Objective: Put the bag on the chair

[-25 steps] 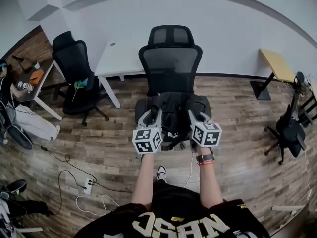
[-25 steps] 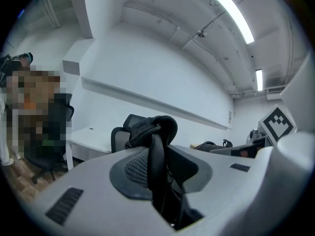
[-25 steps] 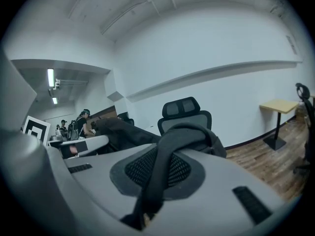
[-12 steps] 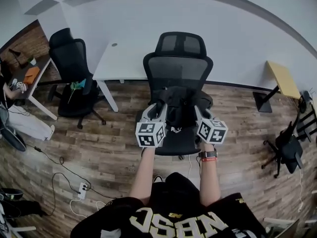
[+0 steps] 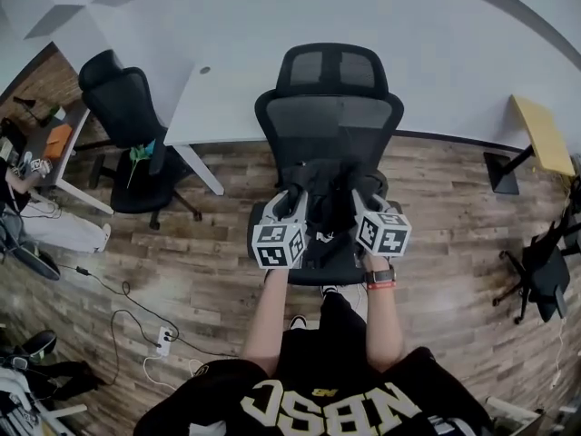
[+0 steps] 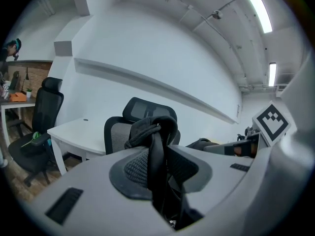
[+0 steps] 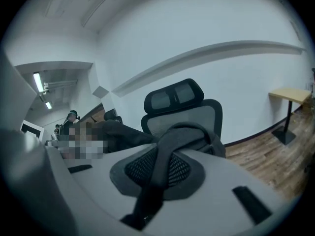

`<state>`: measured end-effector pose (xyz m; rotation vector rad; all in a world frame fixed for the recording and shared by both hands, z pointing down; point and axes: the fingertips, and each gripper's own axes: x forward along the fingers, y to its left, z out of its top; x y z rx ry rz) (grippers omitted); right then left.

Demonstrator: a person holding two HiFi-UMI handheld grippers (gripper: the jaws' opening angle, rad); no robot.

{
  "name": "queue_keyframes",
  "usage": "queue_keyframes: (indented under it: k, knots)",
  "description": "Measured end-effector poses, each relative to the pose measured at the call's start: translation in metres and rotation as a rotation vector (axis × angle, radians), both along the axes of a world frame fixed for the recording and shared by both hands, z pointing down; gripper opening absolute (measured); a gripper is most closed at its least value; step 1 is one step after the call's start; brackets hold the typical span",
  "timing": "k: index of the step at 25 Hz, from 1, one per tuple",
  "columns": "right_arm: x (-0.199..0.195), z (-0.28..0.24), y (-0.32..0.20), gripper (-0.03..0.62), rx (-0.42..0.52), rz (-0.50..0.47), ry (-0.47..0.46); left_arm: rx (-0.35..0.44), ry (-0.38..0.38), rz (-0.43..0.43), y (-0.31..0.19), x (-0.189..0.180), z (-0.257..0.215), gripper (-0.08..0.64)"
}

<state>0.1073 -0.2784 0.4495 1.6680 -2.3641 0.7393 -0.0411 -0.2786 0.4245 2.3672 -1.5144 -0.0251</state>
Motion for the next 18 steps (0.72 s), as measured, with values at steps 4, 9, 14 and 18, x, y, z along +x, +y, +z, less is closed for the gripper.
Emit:
queue_keyframes:
  k: [4, 9, 14, 18]
  knots:
    - [0.003, 0.029, -0.021, 0.029, -0.057, -0.015, -0.017, -0.053, -0.016, -0.015, -0.021, 0.003, 0.026, 0.109]
    - [0.002, 0.070, -0.033, 0.031, -0.144, -0.027, -0.032, -0.131, -0.026, -0.035, -0.035, 0.001, 0.069, 0.112]
    - [0.001, 0.105, -0.046, 0.031, -0.213, -0.017, -0.071, -0.189, -0.050, -0.047, -0.046, 0.005, 0.103, 0.115]
    - [-0.001, 0.134, -0.053, 0.031, -0.264, -0.011, -0.071, -0.238, -0.066, -0.055, -0.054, 0.004, 0.130, 0.115]
